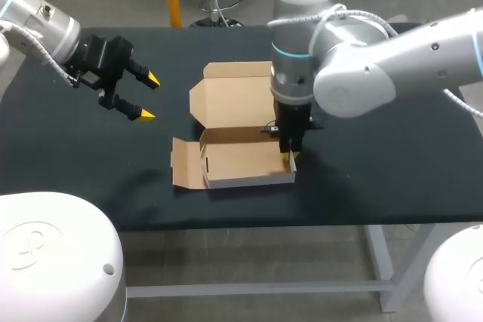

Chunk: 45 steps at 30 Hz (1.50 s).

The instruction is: Assemble the packaging by folding the flat box into shape, placing the metal phone stand inside, and closing the box properly

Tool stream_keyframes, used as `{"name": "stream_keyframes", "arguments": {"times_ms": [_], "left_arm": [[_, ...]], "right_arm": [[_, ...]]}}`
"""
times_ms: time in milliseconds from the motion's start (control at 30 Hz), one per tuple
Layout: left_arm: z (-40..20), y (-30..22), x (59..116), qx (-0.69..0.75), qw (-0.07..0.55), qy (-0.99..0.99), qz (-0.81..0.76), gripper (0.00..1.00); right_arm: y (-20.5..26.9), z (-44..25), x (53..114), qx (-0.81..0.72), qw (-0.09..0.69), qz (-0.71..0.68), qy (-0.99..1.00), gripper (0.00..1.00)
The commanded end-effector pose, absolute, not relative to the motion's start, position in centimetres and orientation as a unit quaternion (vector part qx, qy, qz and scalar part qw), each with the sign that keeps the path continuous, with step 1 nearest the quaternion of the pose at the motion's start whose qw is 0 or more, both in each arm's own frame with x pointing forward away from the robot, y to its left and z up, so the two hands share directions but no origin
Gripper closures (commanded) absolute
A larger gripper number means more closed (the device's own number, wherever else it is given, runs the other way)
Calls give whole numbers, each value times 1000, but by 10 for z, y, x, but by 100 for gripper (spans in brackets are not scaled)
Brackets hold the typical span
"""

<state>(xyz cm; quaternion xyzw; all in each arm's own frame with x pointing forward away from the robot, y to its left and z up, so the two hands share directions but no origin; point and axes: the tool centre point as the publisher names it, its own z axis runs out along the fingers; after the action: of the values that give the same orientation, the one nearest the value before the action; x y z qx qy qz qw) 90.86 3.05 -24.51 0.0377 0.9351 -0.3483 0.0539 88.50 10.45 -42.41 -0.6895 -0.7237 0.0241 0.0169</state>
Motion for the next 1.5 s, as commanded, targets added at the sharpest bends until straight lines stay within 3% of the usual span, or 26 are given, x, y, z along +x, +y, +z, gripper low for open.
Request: {"name": "stream_keyframes", "arguments": {"times_ms": [33,700,900,1100,1400,1500], "left_arm": [[-245,31,909,38,53,936,-347,0],[-248,19,906,4,48,942,-332,0],[-251,26,897,-213,34,923,-318,0],[-253,51,886,-469,-57,808,-353,0],[-280,37,882,-605,-140,712,-327,0],[-283,33,884,-613,-134,725,-283,0]], "right_arm": [[108,-425,888,-694,18,34,-719,100],[108,-425,888,-694,18,34,-719,100],[108,-425,888,-694,18,34,-719,100],[108,-425,888,-694,18,34,-719,100],[108,-425,888,-694,18,34,-719,100],[108,-425,888,-694,18,34,-719,100]]}}
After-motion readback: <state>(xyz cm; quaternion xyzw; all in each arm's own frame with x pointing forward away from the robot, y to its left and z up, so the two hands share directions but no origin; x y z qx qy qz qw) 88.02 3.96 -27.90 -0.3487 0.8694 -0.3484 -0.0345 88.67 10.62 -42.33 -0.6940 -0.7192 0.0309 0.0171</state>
